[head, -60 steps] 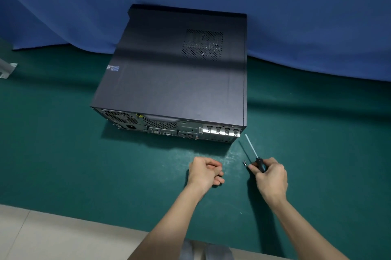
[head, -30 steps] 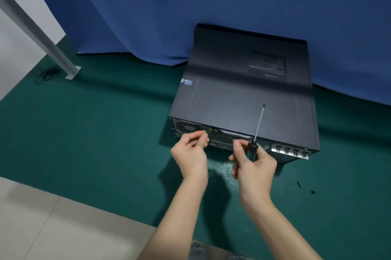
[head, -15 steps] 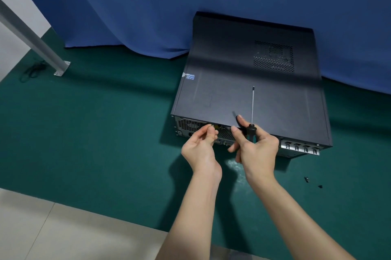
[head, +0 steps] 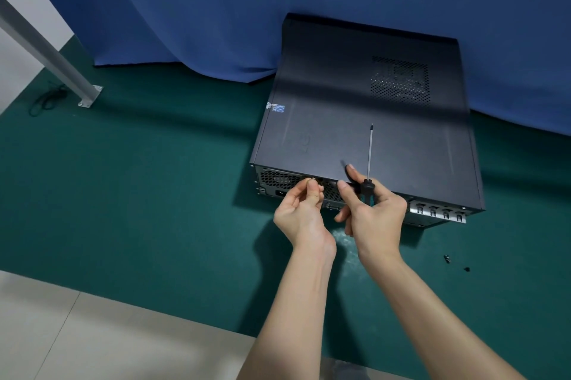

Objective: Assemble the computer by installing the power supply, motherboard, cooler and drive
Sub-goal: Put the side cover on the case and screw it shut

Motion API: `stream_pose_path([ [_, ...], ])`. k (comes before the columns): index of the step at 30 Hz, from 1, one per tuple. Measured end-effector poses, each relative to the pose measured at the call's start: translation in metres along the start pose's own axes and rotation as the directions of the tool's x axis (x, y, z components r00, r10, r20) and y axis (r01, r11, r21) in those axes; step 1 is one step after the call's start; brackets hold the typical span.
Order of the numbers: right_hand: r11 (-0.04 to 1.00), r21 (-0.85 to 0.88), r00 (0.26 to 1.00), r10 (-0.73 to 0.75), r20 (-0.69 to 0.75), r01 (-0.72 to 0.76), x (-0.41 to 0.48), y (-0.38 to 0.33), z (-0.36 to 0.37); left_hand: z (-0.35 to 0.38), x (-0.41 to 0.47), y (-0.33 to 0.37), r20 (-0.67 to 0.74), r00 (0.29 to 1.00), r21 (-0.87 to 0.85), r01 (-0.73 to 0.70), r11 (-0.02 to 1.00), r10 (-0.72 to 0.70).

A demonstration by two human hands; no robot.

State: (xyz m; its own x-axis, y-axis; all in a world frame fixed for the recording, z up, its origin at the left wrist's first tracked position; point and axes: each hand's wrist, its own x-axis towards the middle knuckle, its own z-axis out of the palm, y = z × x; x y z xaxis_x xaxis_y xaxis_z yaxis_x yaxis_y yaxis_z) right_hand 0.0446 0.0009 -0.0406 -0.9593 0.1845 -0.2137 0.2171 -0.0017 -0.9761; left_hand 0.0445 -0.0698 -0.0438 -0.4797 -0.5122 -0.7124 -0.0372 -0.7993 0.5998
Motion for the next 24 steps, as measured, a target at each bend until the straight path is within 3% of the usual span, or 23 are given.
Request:
stream_pose_path([
  [5, 1.000, -0.030, 1.000, 0.009, 0.015, -0.008, -0.001, -0.003, -0.002, 0.002, -0.001, 0.003, -0.023, 0.997, 0.049, -0.070, 0.996, 0.072],
  [10, 0.991, -0.133, 1.000, -0.010, 0.021, 0.013, -0.017, -0.008, -0.003, 0.003, -0.001, 0.015, -0.019, 0.997, 0.297, -0.062, 0.953, 0.071],
  [13, 0.974, -0.222, 0.999, -0.037, 0.037, 0.045, -0.036, -0.009, -0.007, 0.005, 0.002, 0.029, 0.022, 1.000, 0.436, -0.001, 0.900, -0.010],
  [16, 0.970, -0.243, 0.997, 0.032, 0.068, -0.014, -0.053, -0.008, -0.011, 0.008, 0.006, 0.047, 0.035, 0.992, 0.523, 0.083, 0.848, -0.118],
  [24, 0.923, -0.379, 0.981, 0.134, 0.138, -0.072, -0.069, -0.013, -0.008, 0.007, 0.014, 0.072, 0.082, 0.934, 0.632, 0.221, 0.743, -0.348],
])
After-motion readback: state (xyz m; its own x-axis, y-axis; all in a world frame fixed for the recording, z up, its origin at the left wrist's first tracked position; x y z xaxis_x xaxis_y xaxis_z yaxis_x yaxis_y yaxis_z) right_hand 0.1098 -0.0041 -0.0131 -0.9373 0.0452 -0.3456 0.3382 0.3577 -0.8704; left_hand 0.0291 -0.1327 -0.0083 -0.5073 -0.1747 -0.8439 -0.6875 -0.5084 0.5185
